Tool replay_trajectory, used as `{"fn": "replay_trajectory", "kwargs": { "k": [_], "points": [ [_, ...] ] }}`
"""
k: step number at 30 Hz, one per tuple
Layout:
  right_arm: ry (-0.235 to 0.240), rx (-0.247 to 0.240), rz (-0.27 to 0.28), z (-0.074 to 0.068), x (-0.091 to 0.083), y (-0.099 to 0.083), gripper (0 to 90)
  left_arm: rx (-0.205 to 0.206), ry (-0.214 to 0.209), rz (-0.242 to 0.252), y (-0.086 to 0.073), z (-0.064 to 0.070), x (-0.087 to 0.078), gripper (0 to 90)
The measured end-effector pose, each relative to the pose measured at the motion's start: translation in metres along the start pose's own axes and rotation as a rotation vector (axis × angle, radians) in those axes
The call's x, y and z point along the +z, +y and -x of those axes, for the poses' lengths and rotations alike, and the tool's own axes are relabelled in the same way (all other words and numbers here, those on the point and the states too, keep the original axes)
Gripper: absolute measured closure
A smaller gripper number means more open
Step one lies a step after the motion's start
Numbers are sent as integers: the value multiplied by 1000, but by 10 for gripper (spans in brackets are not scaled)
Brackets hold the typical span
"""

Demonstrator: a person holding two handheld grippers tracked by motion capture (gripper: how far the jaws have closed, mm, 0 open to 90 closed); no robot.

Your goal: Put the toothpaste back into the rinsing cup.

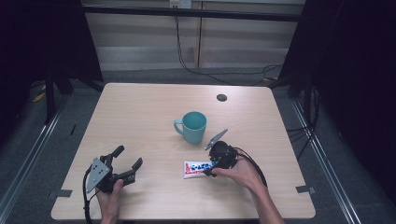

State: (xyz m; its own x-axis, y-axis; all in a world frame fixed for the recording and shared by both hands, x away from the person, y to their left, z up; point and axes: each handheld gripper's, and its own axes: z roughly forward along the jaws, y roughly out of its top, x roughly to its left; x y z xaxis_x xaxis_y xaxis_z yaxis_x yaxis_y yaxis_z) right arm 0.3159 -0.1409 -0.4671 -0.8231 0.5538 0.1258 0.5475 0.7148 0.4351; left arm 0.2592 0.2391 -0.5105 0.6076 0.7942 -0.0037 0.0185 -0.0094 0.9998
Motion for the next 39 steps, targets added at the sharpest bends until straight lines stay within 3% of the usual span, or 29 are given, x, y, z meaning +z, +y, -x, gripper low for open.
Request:
{"fn": "replay_trajectory", "kwargs": {
  "k": [8,14,25,33,39],
  "points": [
    [-18,-43,-12,-3,3,0,351,0,-1,1,0,0,0,175],
    [-15,-44,-25,-3,6,1,350,0,0,0,0,0,0,175],
    [-67,-49,-45,-5,8,1,473,0,0,0,0,0,0,176],
    [-82,-26,-60,-4,10,2,491,0,0,0,0,0,0,175],
    [-71,1,-72,-3,9,4,555,0,0,0,0,0,0,175]
  ]
}}
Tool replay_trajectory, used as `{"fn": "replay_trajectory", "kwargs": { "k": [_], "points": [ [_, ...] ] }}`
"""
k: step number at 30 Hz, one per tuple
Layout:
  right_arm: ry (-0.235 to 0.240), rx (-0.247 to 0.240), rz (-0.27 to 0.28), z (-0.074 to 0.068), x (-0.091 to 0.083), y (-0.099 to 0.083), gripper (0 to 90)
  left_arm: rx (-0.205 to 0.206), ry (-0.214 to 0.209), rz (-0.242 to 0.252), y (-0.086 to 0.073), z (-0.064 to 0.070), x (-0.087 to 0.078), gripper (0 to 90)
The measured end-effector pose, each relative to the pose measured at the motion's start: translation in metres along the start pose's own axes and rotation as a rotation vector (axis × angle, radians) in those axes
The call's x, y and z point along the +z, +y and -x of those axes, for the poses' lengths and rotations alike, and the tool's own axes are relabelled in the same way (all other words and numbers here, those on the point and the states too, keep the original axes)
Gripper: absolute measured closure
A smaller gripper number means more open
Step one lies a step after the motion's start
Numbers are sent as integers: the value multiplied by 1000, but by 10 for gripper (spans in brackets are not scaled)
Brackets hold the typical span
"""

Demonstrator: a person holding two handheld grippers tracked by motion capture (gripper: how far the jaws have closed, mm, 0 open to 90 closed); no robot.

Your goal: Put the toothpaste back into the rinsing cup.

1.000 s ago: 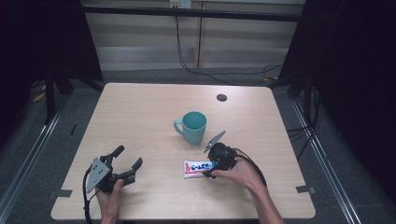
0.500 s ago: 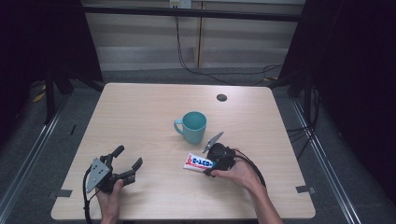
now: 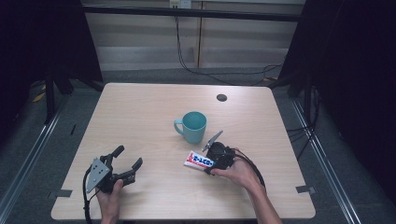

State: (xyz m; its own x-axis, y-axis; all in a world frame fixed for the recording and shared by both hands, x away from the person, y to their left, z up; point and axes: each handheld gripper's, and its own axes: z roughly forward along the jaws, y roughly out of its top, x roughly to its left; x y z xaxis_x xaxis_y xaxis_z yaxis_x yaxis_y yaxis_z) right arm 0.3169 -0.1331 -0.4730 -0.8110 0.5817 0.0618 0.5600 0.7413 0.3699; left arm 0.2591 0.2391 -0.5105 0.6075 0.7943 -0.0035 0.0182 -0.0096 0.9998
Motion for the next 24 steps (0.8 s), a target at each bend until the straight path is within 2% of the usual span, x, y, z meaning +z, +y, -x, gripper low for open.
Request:
{"fn": "replay_trajectory", "kwargs": {
  "k": [8,9,12,24],
  "points": [
    [18,43,10,4,-3,-1,627,0,-1,1,0,0,0,175],
    [25,62,16,4,-4,-1,634,0,0,0,0,0,0,175],
    [23,56,16,4,-5,-2,639,-1,-1,1,0,0,0,175],
    [38,83,11,6,-8,-6,655,-1,-1,1,0,0,0,175]
  ]
}}
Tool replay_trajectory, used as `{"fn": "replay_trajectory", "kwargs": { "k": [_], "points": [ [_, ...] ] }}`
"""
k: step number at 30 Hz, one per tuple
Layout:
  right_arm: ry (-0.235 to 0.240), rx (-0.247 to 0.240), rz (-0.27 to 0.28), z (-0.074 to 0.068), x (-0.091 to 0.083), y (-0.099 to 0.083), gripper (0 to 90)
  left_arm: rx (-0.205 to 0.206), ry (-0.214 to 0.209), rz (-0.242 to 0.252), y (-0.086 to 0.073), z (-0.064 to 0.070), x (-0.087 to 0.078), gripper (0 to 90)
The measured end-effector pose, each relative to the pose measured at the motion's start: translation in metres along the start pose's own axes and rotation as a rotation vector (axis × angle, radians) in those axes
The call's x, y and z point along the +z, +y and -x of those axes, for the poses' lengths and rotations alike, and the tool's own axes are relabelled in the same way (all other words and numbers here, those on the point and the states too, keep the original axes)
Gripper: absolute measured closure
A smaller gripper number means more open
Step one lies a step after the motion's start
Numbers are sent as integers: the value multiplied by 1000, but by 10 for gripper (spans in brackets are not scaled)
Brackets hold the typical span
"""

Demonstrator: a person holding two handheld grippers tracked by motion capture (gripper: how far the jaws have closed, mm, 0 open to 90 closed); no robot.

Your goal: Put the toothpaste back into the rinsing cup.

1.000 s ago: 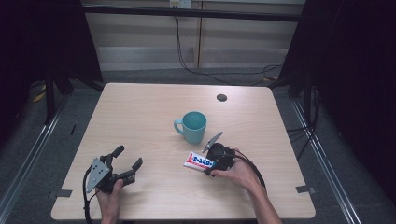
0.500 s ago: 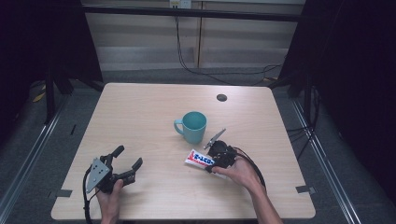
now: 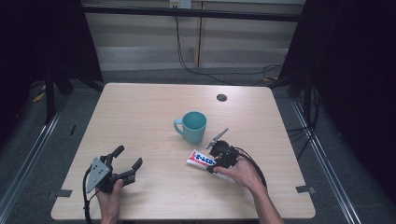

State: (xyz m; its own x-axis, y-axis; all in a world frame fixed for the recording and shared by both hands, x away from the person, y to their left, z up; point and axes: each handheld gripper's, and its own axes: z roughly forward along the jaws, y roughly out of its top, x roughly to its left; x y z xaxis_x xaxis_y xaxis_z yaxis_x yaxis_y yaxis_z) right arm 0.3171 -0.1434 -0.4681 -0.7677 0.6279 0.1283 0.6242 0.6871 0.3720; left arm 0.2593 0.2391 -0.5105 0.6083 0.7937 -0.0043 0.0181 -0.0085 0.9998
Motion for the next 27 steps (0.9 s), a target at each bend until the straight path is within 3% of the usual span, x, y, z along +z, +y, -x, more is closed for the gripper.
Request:
{"fn": "replay_trajectory", "kwargs": {
  "k": [22,27],
  "points": [
    [6,-8,-63,-4,-9,7,669,0,-7,-1,0,0,0,175],
    [8,-9,-19,-5,-17,7,671,-1,-7,-1,0,0,0,175]
  ]
}}
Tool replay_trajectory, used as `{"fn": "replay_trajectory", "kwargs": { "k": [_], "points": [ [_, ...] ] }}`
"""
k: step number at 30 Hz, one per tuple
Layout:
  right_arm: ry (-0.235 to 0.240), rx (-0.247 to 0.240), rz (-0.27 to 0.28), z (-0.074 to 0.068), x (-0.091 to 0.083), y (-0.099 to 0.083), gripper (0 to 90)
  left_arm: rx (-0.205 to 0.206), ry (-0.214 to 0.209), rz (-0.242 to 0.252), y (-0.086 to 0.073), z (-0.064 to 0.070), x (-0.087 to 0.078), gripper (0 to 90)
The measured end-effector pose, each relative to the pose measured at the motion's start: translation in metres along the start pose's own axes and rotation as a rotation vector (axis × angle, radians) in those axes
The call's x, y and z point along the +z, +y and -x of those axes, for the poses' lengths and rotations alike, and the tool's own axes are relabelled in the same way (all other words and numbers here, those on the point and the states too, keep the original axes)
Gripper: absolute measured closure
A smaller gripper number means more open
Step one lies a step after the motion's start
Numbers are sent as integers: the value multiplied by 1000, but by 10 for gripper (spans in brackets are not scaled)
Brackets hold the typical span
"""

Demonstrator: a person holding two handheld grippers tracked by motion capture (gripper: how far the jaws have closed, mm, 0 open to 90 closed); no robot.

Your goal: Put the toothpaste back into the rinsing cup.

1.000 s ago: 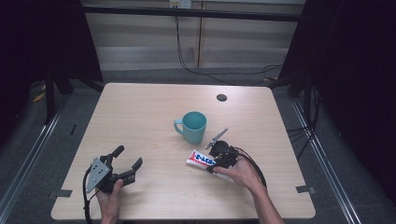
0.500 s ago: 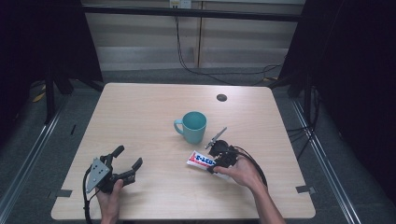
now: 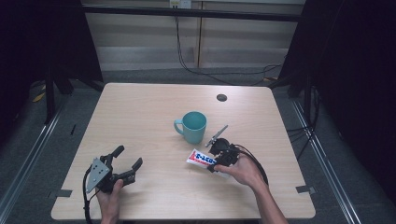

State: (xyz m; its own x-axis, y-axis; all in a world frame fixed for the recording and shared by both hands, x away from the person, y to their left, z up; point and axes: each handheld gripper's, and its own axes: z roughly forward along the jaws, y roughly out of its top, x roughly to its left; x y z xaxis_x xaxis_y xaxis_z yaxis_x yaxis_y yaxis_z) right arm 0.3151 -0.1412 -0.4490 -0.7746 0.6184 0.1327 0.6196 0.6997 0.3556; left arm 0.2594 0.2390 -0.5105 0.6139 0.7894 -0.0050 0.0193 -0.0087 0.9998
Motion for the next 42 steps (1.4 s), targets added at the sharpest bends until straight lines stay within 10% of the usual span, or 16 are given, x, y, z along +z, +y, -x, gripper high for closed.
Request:
{"fn": "replay_trajectory", "kwargs": {
  "k": [24,42],
  "points": [
    [9,41,379,-5,-39,-5,673,1,0,0,0,0,0,175],
    [-43,91,566,-3,-53,-7,673,0,0,0,0,0,0,175]
  ]
}}
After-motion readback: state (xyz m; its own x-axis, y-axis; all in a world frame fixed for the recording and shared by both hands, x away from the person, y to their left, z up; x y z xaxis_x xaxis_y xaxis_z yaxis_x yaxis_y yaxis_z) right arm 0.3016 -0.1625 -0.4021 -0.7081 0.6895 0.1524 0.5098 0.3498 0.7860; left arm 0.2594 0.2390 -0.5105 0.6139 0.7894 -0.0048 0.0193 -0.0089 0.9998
